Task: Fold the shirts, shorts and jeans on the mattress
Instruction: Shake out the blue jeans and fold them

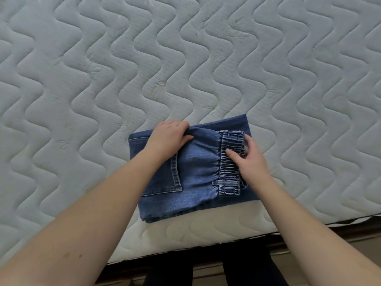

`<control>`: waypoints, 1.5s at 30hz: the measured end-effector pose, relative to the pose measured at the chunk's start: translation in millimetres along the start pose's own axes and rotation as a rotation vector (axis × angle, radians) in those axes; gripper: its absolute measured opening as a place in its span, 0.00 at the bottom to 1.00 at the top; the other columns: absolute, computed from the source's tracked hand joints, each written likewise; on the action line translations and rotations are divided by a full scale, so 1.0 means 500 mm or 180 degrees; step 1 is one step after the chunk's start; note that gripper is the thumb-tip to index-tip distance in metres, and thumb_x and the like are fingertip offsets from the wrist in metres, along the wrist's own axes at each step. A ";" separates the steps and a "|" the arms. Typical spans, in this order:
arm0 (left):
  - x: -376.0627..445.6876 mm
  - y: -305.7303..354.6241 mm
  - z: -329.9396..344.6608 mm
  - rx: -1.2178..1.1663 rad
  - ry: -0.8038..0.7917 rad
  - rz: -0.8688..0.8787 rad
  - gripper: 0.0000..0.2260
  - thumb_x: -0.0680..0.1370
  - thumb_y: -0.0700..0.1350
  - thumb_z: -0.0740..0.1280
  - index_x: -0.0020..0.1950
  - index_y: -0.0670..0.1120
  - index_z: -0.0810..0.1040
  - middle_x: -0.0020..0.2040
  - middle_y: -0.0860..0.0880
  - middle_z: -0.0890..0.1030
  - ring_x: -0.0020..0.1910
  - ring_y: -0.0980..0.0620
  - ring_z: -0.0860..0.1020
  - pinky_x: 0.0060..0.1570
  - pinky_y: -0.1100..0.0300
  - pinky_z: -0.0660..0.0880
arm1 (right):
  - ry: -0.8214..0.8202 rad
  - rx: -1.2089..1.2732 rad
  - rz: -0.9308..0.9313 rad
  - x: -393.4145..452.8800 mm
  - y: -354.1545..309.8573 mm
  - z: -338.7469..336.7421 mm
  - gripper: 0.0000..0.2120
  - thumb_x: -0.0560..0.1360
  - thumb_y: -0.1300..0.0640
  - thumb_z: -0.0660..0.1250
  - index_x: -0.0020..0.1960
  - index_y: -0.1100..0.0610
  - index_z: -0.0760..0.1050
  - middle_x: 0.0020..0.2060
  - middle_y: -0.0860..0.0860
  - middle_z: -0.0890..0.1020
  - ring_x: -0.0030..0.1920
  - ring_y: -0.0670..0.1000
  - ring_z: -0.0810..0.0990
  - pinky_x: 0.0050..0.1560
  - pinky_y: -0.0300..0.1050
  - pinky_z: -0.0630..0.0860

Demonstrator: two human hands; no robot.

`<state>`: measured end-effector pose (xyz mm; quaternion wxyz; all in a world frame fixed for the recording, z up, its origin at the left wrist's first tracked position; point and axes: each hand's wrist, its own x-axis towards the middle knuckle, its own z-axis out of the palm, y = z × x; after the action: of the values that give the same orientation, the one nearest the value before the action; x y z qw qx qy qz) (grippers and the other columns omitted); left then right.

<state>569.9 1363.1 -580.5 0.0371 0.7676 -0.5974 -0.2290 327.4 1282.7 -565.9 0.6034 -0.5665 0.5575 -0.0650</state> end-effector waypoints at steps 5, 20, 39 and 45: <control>0.001 0.025 0.018 0.0220 0.0323 0.0074 0.09 0.77 0.50 0.69 0.47 0.45 0.77 0.41 0.46 0.82 0.42 0.41 0.79 0.43 0.50 0.70 | 0.0787 -0.1979 -0.0621 0.012 -0.006 0.018 0.35 0.75 0.51 0.72 0.77 0.55 0.61 0.69 0.57 0.69 0.68 0.57 0.68 0.69 0.53 0.64; 0.023 0.045 0.059 0.0517 0.0108 -0.0032 0.16 0.83 0.53 0.55 0.52 0.43 0.75 0.50 0.44 0.78 0.50 0.41 0.75 0.50 0.49 0.66 | -0.0208 -0.3570 -0.1527 0.067 0.024 0.043 0.30 0.79 0.42 0.49 0.80 0.49 0.54 0.79 0.51 0.54 0.79 0.50 0.48 0.78 0.51 0.39; -0.273 0.123 0.198 0.0600 -0.0078 0.0193 0.28 0.83 0.60 0.49 0.80 0.47 0.55 0.80 0.46 0.57 0.79 0.46 0.56 0.76 0.45 0.52 | 0.0176 -0.2138 -0.0995 -0.118 0.123 0.013 0.27 0.82 0.51 0.58 0.78 0.60 0.58 0.76 0.57 0.63 0.76 0.54 0.61 0.76 0.49 0.57; -0.248 0.195 0.181 0.0331 0.0395 0.0733 0.32 0.79 0.61 0.61 0.80 0.49 0.59 0.80 0.43 0.58 0.79 0.45 0.56 0.75 0.43 0.57 | 0.0408 -0.1369 -0.0010 -0.101 0.107 -0.040 0.11 0.80 0.58 0.62 0.61 0.58 0.76 0.49 0.51 0.80 0.50 0.53 0.79 0.48 0.39 0.69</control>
<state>424.0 1470.7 -590.7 0.0602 0.7076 -0.6892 -0.1441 264.4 1325.2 -570.7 0.4319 -0.6778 0.5948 0.0186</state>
